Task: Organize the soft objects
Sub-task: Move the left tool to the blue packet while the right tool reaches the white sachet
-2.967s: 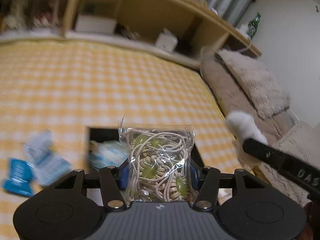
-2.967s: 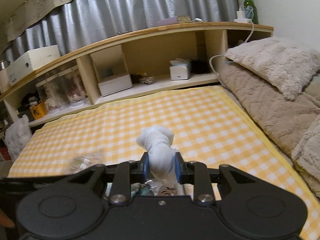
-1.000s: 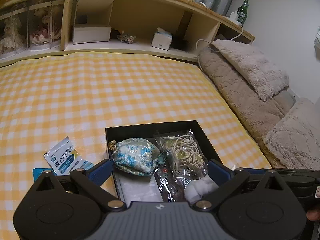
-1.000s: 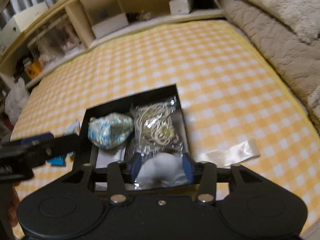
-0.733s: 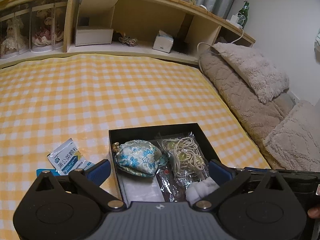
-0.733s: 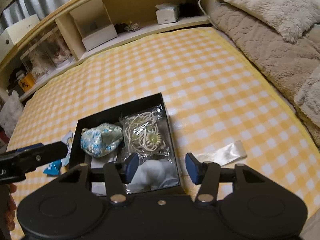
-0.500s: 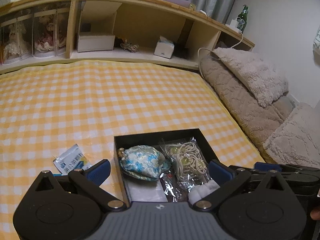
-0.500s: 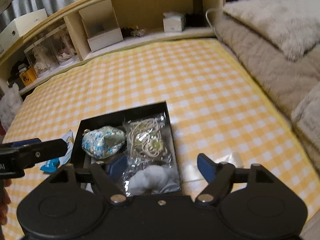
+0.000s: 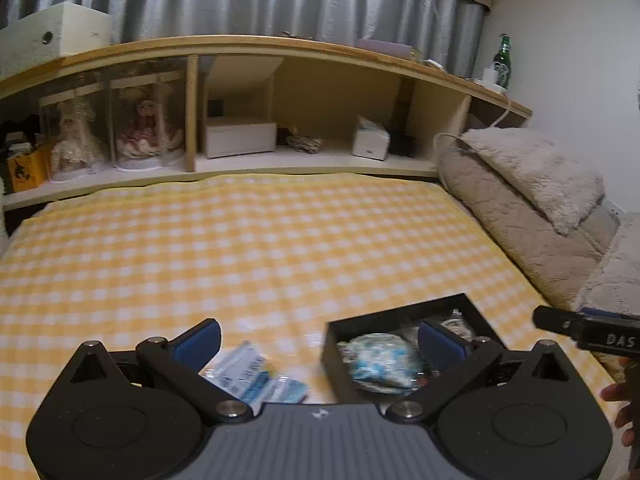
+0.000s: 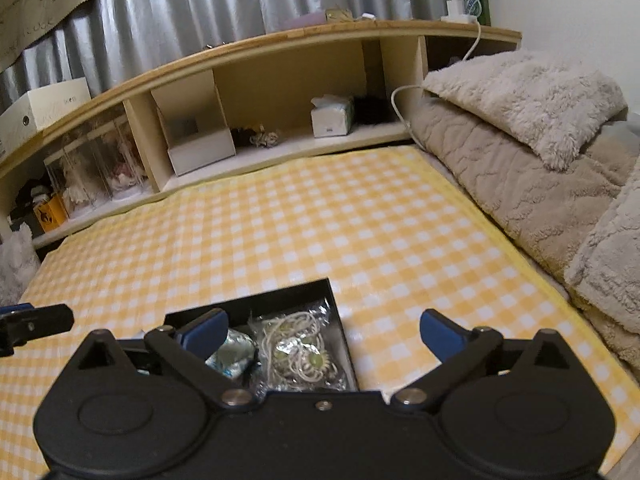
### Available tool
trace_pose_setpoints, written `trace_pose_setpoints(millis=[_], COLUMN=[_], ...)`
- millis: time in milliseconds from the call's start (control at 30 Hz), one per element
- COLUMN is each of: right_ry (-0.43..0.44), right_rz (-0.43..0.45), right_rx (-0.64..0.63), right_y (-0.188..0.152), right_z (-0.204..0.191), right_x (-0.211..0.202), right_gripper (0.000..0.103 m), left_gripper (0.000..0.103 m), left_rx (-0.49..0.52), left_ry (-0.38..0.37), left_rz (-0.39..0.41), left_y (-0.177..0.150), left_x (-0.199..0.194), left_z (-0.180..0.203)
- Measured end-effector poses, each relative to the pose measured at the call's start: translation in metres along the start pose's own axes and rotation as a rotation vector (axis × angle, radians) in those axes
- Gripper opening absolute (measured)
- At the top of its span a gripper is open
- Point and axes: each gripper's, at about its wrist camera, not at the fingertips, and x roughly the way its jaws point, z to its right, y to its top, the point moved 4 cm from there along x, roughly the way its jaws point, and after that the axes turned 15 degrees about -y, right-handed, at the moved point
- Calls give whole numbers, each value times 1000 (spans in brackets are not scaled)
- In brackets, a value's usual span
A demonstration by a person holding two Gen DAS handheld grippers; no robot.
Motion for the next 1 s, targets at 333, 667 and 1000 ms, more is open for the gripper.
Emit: trace_pose_setpoints(millis=[333,667,1000], right_ry=[75,122,169], right_rz=[99,145,131], right_rx=[-82,-156,-292], right_y=[-8,-15,-20], right_z=[-45,-85,-129], right_x=[-10,-11,2], right_gripper=[103,103,103], left_gripper=[103,102,89], left_rx=[-71,-139,-129], left_ry=[80,130,159], left_rz=[-46,-192,-297], left_y=[-21,-68,-92], left_x=[-3,33,75], left_z=[-59,-100,-110])
